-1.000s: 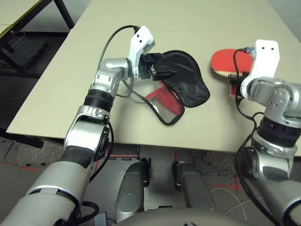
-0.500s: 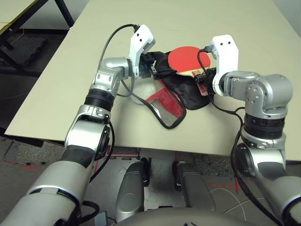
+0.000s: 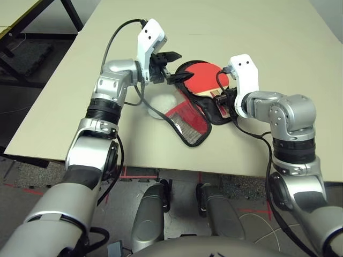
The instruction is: Store the ping-pong paddle in its case and zip it.
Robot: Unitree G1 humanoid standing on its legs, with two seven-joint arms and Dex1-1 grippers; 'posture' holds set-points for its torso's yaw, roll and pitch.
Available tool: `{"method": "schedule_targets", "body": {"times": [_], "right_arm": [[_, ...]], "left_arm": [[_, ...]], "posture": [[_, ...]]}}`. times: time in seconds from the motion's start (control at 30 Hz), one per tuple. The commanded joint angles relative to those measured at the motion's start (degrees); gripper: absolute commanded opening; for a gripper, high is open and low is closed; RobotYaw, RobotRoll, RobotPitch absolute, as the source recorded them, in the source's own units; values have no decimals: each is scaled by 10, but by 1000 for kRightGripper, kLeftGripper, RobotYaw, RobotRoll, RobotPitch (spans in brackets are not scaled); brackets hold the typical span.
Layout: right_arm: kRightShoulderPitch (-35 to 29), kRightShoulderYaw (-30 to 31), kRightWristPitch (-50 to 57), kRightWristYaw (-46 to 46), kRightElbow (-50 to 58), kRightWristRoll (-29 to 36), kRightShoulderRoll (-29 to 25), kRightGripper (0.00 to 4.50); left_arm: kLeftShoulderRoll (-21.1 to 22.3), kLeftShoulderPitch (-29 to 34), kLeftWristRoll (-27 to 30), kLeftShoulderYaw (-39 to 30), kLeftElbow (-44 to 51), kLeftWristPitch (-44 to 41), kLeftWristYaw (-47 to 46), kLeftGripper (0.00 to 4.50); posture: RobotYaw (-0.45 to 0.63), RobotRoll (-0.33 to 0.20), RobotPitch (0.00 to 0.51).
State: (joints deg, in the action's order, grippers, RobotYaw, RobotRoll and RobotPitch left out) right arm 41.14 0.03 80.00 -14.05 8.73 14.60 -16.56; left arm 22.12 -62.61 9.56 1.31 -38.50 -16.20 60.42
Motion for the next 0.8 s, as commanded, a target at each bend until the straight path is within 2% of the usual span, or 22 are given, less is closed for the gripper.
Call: {"method": "schedule_targets", "body": {"times": [0.03, 0.27, 0.53, 0.6, 0.63, 0.8], "right_arm": [[-6, 15, -21, -16, -9, 8, 0, 1039], [3, 32, -79, -32, -59, -3, -5, 1039], [18, 41, -131, -43, -102, -12, -5, 1039], [16, 40, -145, -54, -94, -9, -12, 1780], [15, 33, -149, -63, -86, -4, -20, 1982], [6, -28, -159, -111, -56, 33, -69, 3674]], "left_arm": [[21, -22, 7, -14, 2, -4, -7, 4500], [65, -46, 0, -33, -37, 10, -22, 4500], [89, -21, 3, -33, -28, -8, -16, 4500], [108, -8, -3, -33, -39, -11, -11, 4500], [121, -2, -8, -32, -50, -9, -8, 4500], [178, -4, -27, -36, -130, 17, -15, 4500]], "posture": [[74, 0, 196], [98, 0, 194], [122, 0, 195], [123, 0, 196], [123, 0, 197], [110, 0, 199]]}}
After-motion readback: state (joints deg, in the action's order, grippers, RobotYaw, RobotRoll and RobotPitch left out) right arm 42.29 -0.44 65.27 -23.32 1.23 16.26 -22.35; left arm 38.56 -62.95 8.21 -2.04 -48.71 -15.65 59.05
